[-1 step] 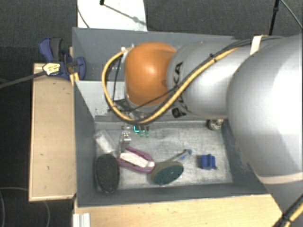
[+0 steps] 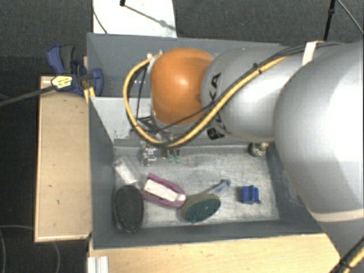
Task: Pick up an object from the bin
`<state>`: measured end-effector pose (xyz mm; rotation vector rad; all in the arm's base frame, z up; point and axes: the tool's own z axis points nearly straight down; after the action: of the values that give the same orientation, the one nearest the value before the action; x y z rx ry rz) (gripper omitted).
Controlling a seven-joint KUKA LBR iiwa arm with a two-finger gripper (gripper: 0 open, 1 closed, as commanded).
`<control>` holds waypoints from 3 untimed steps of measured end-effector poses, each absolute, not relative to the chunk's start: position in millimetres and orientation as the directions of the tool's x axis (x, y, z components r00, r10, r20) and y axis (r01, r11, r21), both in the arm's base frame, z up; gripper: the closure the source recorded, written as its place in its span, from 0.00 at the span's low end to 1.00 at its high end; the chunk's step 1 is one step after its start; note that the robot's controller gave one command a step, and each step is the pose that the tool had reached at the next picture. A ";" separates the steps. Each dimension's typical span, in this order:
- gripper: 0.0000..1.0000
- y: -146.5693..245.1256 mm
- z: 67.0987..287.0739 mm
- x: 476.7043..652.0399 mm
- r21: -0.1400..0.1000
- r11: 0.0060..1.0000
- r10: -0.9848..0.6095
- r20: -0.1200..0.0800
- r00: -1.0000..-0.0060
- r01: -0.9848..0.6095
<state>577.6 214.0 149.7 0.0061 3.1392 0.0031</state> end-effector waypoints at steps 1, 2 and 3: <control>0.00 213.9 149.7 577.6 0.002 1.000 0.004 -0.002 -1.000 0.004; 0.00 89.7 96.0 539.5 -0.002 0.988 -0.152 0.002 -0.988 -0.152; 0.00 153.0 71.4 488.9 0.002 1.000 -0.023 -0.007 -1.000 -0.023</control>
Offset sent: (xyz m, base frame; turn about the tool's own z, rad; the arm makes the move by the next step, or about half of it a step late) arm 0.0000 0.0000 0.0000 0.0000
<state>488.9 153.0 71.4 -0.0356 3.1348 0.0034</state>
